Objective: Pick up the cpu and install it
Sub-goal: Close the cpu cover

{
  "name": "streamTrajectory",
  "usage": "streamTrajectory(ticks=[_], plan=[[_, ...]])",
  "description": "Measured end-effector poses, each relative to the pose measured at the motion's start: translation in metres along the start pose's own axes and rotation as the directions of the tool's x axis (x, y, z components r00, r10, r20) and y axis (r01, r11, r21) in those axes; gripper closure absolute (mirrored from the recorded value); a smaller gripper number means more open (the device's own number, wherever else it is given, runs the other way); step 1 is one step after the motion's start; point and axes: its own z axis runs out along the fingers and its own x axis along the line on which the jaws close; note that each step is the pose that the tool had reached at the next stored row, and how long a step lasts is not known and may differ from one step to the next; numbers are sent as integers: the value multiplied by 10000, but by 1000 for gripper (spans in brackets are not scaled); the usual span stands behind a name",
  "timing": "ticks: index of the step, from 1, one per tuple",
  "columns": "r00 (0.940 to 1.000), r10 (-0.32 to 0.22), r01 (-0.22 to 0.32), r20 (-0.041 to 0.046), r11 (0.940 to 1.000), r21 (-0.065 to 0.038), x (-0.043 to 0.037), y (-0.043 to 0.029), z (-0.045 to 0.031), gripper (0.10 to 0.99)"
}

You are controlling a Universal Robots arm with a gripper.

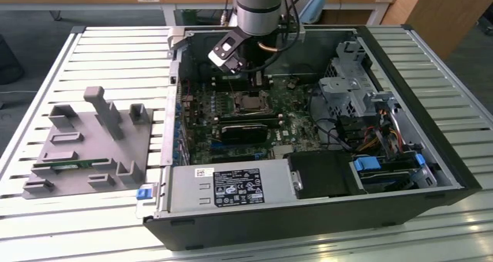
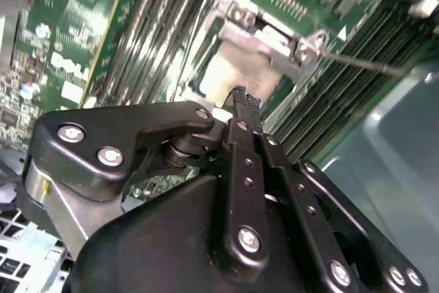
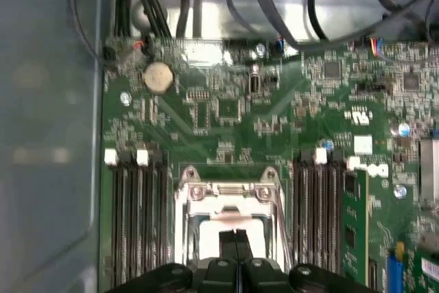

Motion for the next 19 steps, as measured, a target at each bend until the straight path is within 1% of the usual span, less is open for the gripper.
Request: streamTrajectory(ticks=[4, 8, 19], plan=[[10000, 1, -1, -1, 10000, 0, -14, -81, 11, 980], [10000, 0, 0, -1, 10000, 1, -17, -140, 27, 980], [10000, 1, -1, -1, 10000, 7, -17, -231, 104, 980]])
